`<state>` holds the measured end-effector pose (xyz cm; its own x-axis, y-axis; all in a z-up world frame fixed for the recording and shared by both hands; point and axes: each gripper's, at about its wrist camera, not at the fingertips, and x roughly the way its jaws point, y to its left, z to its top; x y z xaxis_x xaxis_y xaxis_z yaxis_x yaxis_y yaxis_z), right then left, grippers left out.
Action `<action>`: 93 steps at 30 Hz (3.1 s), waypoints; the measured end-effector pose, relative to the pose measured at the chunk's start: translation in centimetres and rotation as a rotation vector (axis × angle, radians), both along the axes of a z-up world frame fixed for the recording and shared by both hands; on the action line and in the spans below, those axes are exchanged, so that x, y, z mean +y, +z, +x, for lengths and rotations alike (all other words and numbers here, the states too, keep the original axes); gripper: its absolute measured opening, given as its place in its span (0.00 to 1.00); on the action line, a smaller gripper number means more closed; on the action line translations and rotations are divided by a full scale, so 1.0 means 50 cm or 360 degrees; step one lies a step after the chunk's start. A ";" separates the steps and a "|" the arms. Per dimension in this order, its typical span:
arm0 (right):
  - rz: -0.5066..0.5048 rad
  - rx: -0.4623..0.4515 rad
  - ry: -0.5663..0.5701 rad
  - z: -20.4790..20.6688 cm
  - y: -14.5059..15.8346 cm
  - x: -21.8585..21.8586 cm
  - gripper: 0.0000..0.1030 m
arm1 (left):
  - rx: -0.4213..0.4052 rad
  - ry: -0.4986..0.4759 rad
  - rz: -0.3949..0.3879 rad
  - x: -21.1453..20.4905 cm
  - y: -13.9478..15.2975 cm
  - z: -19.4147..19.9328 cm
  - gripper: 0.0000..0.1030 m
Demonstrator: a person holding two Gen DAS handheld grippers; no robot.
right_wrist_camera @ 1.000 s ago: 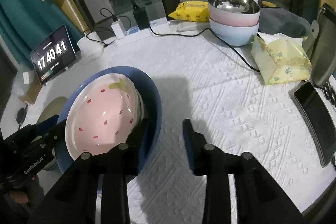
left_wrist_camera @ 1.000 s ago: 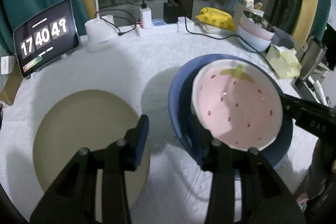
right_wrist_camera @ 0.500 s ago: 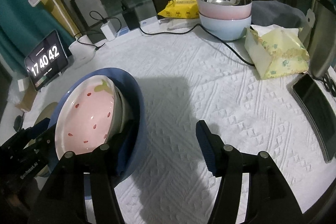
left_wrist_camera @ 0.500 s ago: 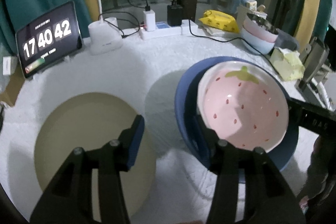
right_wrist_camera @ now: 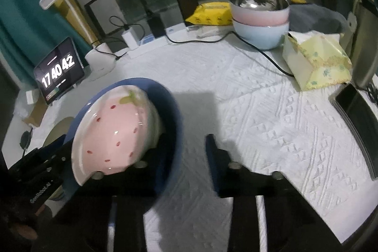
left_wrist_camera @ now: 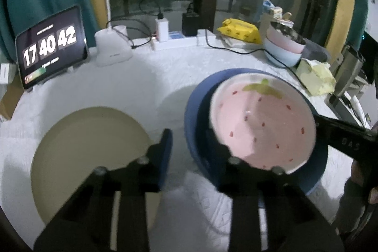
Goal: Organize plates and bowls
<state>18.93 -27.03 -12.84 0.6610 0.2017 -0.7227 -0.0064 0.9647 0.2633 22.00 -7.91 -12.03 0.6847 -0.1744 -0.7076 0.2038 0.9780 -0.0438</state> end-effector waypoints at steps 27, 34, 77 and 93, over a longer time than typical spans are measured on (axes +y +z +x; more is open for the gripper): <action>-0.0008 -0.0033 -0.0070 -0.006 0.024 0.010 0.10 | 0.0003 -0.0020 -0.0063 0.004 0.011 -0.005 0.14; -0.0006 -0.0060 -0.0072 -0.011 0.046 0.012 0.10 | -0.0026 -0.0020 -0.0083 0.009 0.031 -0.010 0.14; -0.0033 0.0001 -0.0156 0.050 0.047 -0.019 0.10 | 0.0115 -0.0182 -0.0098 -0.003 0.024 0.064 0.06; 0.0127 0.0075 -0.0170 0.033 -0.015 -0.084 0.35 | 0.0160 -0.0241 -0.0120 -0.032 -0.002 0.074 0.11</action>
